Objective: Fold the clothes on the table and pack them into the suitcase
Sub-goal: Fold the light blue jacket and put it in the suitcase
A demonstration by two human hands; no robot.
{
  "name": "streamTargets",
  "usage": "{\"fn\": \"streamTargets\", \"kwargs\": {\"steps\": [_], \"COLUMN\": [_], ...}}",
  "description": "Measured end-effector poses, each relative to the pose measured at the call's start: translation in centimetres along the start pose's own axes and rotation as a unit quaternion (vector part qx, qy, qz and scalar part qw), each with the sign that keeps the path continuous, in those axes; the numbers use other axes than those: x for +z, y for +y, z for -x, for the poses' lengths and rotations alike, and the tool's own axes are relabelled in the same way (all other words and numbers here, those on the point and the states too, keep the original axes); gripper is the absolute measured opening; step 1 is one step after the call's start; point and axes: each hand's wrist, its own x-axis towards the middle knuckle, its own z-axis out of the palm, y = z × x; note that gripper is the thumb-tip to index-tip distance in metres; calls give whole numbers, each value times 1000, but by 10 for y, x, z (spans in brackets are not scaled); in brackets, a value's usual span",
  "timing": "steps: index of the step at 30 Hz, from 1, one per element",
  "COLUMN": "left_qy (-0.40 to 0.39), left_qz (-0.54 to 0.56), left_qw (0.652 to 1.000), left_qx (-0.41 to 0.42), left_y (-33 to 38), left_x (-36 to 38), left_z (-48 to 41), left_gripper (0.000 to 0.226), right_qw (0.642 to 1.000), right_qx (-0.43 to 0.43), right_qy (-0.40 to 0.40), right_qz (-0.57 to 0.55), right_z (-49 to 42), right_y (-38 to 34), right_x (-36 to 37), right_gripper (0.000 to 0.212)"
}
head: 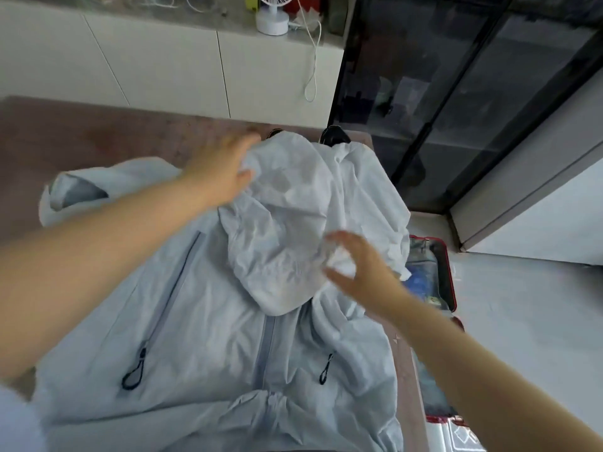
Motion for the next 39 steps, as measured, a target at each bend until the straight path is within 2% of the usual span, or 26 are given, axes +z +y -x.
{"fn": "streamTargets", "kwargs": {"steps": [2,4,5,8,10,12,14,16,18,21,23,27,29,31,32,34,35,36,37,39], "left_qy": [-55,-180,-205,-184,-139,-77,-75,-155,-199,-184,-144,-18,1,-21,-60,-162,-217,-254,-263,-364], "left_qz": [-1,-73,-114,-174,-134,-73,-27,-13,-17,8,41,155,154,92,51,-26,-51,-56,-41,-13], "left_qw": [994,970,958,949,965,978,979,970,964,969,978,985,984,986,986,975,964,955,952,927], "left_qx": [98,145,164,188,176,179,190,185,177,167,142,68,87,138,147,153,148,144,149,93], "left_y": [13,23,21,15,10,8,5,-1,-5,-2,-1,-6,-6,-6,-9,-11,-9,-6,-4,2], "left_x": [23,48,62,84,82,74,72,74,82,85,76,47,37,38,45,60,65,68,70,68], "left_z": [55,105,126,166,184,206,233,262,287,308,312,309,307,309,315,325,328,333,338,342], "left_gripper": [53,77,84,77,73,58,47,49,55,47,41,35,30,29,38,83,97,101,98,82], "right_qw": [995,980,979,990,991,987,992,996,990,990,995,979,970,973,975,972,968,966,967,973], "right_qx": [-3,32,41,88,106,79,34,4,-4,20,46,59,65,48,33,45,61,75,81,71], "right_qy": [-78,-153,-153,-70,30,102,72,-12,-90,-105,-45,165,193,162,111,-47,-107,-142,-155,-153], "right_qz": [62,124,125,80,71,93,96,85,107,87,76,100,129,156,188,225,218,203,186,157], "right_z": [44,82,96,130,148,164,180,198,215,222,216,203,206,215,221,231,238,244,249,256], "right_y": [9,26,33,43,47,53,56,58,62,71,74,63,56,55,57,64,71,76,79,80], "right_x": [36,67,78,83,78,72,66,62,63,59,44,6,1,5,12,29,38,44,48,51], "right_gripper": [60,69,70,70,62,50,43,48,49,28,35,29,32,28,25,23,25,30,34,36]}}
